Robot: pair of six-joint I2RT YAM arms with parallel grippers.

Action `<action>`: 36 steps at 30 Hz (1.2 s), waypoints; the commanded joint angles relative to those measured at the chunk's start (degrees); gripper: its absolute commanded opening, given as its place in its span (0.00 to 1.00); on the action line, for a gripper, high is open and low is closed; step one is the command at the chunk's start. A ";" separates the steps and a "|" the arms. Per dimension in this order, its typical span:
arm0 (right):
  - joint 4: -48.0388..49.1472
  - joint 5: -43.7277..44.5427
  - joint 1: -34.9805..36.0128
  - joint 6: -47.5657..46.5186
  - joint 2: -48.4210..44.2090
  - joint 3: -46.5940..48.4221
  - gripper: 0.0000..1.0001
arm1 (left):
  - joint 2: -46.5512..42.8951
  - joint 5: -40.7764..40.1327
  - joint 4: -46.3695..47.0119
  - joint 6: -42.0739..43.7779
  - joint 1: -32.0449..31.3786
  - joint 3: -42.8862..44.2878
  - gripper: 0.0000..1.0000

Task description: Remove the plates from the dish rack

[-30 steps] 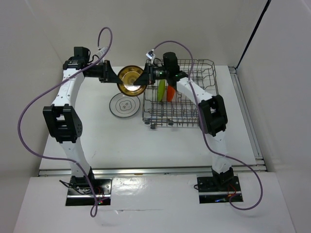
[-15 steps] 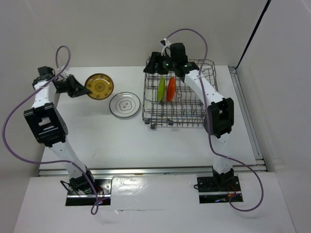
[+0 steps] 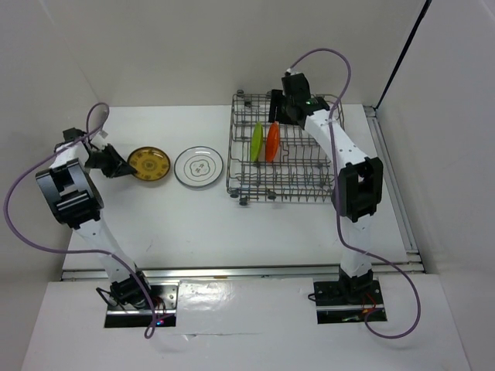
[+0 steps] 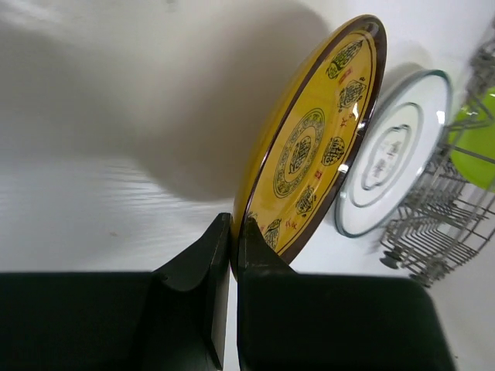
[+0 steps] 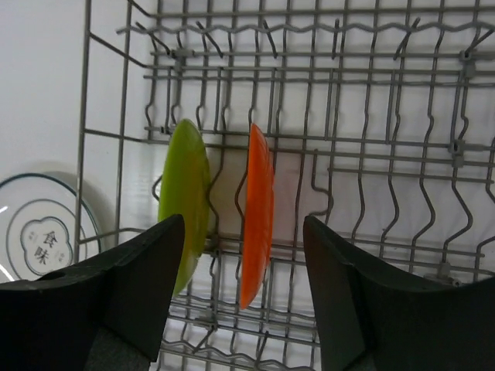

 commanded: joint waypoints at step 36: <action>2.97 23.04 2.55 -11.83 -4.55 7.07 0.00 | -16.14 -7.43 -0.18 2.22 -8.96 10.87 0.70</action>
